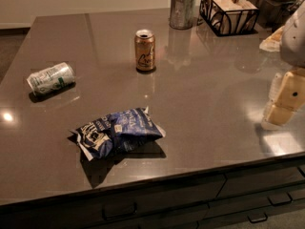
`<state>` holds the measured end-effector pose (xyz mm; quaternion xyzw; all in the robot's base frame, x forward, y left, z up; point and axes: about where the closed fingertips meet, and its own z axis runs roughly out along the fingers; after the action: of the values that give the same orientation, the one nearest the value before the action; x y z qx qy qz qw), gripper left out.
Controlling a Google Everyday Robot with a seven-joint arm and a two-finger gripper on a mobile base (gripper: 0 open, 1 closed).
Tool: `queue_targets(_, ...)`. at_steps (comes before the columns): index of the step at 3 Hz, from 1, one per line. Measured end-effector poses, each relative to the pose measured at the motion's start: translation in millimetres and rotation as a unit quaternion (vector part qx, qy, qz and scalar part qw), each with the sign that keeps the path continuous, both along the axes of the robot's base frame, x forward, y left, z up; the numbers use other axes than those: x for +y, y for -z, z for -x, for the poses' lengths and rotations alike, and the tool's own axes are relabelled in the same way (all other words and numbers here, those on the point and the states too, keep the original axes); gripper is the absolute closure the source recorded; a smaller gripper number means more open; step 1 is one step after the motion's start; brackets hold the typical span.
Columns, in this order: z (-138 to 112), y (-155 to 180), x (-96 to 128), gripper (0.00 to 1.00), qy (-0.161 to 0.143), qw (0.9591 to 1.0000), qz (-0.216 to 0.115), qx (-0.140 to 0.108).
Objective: Move blue chip bag near orange can
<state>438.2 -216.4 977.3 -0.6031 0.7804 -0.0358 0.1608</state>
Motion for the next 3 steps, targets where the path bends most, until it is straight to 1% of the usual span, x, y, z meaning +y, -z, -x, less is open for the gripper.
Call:
queue_targets(1,0.0,0.0,0.0,0.00,0.000,1.0000,0.000,0.000)
queue_targets(2,-0.7,-0.6,14.1,0.00,-0.013,0.9998,-0.016,-0.003)
queue_targets(3,-0.4,4.8,56.7,0.00,-0.058,0.9967,-0.056,-0.001)
